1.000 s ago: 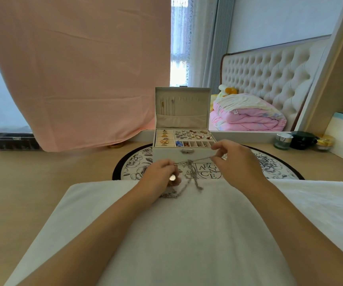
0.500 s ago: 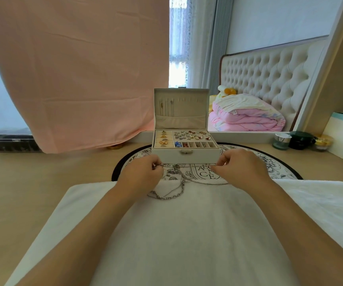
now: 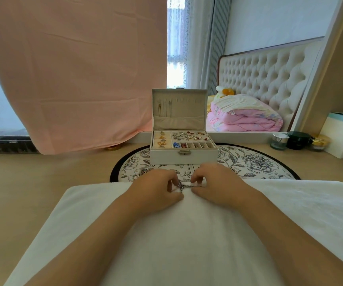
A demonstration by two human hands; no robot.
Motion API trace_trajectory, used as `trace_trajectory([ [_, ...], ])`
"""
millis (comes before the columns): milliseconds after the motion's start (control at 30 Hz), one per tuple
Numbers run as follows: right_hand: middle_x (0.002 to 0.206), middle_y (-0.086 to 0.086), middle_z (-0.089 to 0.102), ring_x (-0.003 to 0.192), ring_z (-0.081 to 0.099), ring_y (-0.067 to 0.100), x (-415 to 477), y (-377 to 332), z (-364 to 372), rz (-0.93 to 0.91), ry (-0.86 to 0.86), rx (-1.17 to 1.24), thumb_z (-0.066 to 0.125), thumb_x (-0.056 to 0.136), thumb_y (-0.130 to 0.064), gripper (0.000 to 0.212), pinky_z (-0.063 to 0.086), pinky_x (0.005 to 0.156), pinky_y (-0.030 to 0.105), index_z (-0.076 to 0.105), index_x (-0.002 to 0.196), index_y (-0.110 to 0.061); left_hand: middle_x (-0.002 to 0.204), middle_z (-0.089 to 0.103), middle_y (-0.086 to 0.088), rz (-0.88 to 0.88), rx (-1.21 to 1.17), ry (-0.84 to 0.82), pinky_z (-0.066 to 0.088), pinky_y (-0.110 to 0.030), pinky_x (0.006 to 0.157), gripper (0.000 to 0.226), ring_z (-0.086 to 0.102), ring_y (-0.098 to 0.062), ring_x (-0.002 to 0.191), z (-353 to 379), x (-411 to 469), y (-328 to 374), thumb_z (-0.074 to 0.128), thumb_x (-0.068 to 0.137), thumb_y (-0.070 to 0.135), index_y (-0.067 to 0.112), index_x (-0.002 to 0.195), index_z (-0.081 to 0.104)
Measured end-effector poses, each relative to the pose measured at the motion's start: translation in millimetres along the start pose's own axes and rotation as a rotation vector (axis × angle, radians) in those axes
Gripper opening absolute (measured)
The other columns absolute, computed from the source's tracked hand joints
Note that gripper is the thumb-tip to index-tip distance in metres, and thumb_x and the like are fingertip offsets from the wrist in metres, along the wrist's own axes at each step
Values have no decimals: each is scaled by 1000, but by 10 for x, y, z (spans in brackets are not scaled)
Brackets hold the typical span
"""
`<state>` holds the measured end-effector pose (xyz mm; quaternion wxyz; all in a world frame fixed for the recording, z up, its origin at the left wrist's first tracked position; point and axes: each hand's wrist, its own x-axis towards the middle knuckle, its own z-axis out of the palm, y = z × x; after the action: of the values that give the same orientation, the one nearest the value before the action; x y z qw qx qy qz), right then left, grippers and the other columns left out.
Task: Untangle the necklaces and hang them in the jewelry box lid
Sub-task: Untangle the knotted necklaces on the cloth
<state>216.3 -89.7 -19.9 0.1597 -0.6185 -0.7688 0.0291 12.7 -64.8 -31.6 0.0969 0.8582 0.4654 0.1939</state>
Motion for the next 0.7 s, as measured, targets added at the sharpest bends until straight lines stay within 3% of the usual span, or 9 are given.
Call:
trace_trajectory([
  [167, 98, -7, 68, 92, 61, 13, 14, -11, 13, 40, -15, 48, 63, 95, -30, 13, 51, 84, 32, 74, 93, -24, 87, 62, 13, 11, -7, -86, 43, -19, 68, 7, 58, -7, 81, -76, 17, -53, 63, 96, 28, 29, 92, 68],
  [233, 87, -5, 69, 78, 61, 12, 20, 21, 38, 131, 21, 332, 59, 98, -26, 16, 50, 77, 32, 69, 88, -19, 83, 67, 2, -122, -262, -100, 48, -25, 69, 14, 61, -10, 74, -104, 27, -94, 54, 102, 25, 23, 90, 61],
  [300, 72, -1, 67, 61, 57, 16, 44, 54, 36, 271, 66, 777, 54, 102, -20, 20, 48, 68, 34, 63, 86, -12, 85, 70, -9, -291, -680, -80, 54, -34, 68, 18, 65, -18, 72, -137, 24, -105, 46, 106, 22, 16, 94, 59],
  [367, 56, -1, 49, 49, 40, 16, 80, 102, 7, 396, 64, 1084, 48, 103, -17, 23, 36, 55, 32, 56, 82, -12, 77, 64, -10, -382, -1032, -56, 51, -35, 59, 20, 63, -24, 63, -170, 32, -113, 40, 107, 16, 10, 94, 54],
  [400, 52, -3, 40, 46, 31, 15, 92, 139, -12, 443, 57, 1118, 47, 101, -17, 25, 26, 52, 30, 51, 76, -15, 70, 58, -7, -399, -1102, -53, 43, -30, 50, 20, 55, -22, 54, -194, 39, -117, 39, 107, 15, 11, 91, 51],
  [467, 53, -4, 31, 48, 22, 15, 100, 218, -34, 462, 59, 972, 48, 93, -23, 28, 17, 52, 30, 40, 65, -21, 58, 48, 0, -394, -1016, -41, 27, -24, 44, 22, 38, -15, 45, -222, 62, -144, 39, 104, 14, 13, 84, 49],
  [600, 51, -5, 28, 49, 27, 15, 8, 258, -87, 326, 118, 607, 62, 91, -38, 49, 25, 56, 29, 32, 56, -22, 55, 44, 6, -268, -506, -38, 30, -30, 58, 33, 37, -14, 54, -241, 27, -210, 45, 95, 32, 20, 64, 46],
  [700, 41, -11, 29, 46, 31, 12, -45, 263, -140, 310, 34, 323, 64, 89, -41, 55, 27, 55, 29, 31, 51, -18, 58, 42, 4, -195, -161, -98, 31, -30, 58, 48, 39, -12, 54, -294, -17, -212, 54, 95, 52, 19, 60, 51],
])
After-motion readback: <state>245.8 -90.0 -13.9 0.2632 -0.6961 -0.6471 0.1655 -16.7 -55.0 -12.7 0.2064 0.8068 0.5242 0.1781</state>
